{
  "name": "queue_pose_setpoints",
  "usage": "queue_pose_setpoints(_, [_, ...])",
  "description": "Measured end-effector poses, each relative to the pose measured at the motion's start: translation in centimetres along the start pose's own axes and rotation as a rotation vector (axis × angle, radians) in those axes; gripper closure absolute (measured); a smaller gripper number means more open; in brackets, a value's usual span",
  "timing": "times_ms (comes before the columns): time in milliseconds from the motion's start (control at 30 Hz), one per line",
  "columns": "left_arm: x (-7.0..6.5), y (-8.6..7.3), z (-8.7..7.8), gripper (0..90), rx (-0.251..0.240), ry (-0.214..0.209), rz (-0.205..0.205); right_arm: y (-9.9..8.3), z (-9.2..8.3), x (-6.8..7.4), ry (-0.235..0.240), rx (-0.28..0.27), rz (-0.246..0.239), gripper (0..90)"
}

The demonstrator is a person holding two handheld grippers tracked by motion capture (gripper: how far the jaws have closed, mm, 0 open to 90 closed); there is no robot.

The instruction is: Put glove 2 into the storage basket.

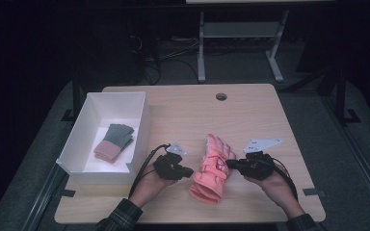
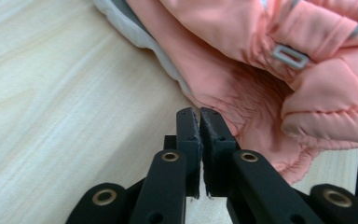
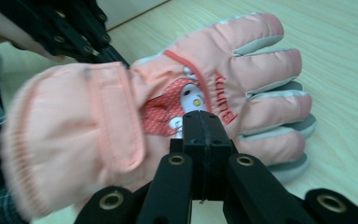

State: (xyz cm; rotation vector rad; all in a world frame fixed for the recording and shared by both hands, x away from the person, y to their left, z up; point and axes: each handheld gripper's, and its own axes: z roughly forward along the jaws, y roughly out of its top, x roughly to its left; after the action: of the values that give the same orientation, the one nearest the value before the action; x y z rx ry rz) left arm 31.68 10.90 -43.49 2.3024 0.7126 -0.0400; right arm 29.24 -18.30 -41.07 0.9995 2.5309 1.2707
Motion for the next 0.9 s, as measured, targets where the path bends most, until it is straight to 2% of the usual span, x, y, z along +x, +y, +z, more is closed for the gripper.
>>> queue_pose_setpoints(33, [0.1,0.0,-0.1,83.4,0.001,0.004,-0.003,-0.1,0.5,-0.2,-0.007,0.011,-0.011,90.0])
queue_pose_setpoints(67, [0.1,0.1,-0.2,81.1,-0.006,0.016,-0.017,-0.1,0.9,-0.3,-0.007,0.021,-0.002,90.0])
queue_pose_setpoints(133, [0.3,0.2,-0.5,76.9,0.001,0.036,-0.006,-0.3,1.5,-0.5,-0.001,0.032,0.003,90.0])
queue_pose_setpoints(200, [0.4,0.5,-1.0,71.4,-0.008,0.063,-0.015,-0.4,2.0,-0.5,-0.004,0.046,0.006,90.0])
queue_pose_setpoints(267, [0.4,0.8,-1.5,65.6,-0.042,0.067,-0.039,-0.6,2.5,-0.4,-0.007,0.062,0.006,90.0])
queue_pose_setpoints(367, [0.3,1.5,-1.9,55.0,-0.049,0.055,-0.036,-0.9,3.1,-0.3,-0.014,0.077,0.004,90.0])
queue_pose_setpoints(500, [-0.2,3.0,-2.0,41.2,-0.092,0.019,-0.042,-1.2,3.7,-0.4,-0.012,0.094,0.003,90.0])
queue_pose_setpoints(633, [-0.5,4.7,-1.9,33.2,-0.142,-0.008,-0.043,-1.2,4.0,-0.3,-0.024,0.104,-0.001,90.0])
queue_pose_setpoints(800, [-0.2,6.5,-0.1,22.3,-0.124,-0.024,-0.055,-1.2,4.2,-0.1,-0.035,0.11,-0.007,90.0])
queue_pose_setpoints(900, [0.0,7.0,1.2,20.4,-0.108,-0.04,-0.062,-1.2,4.3,0.0,-0.042,0.111,-0.008,90.0])
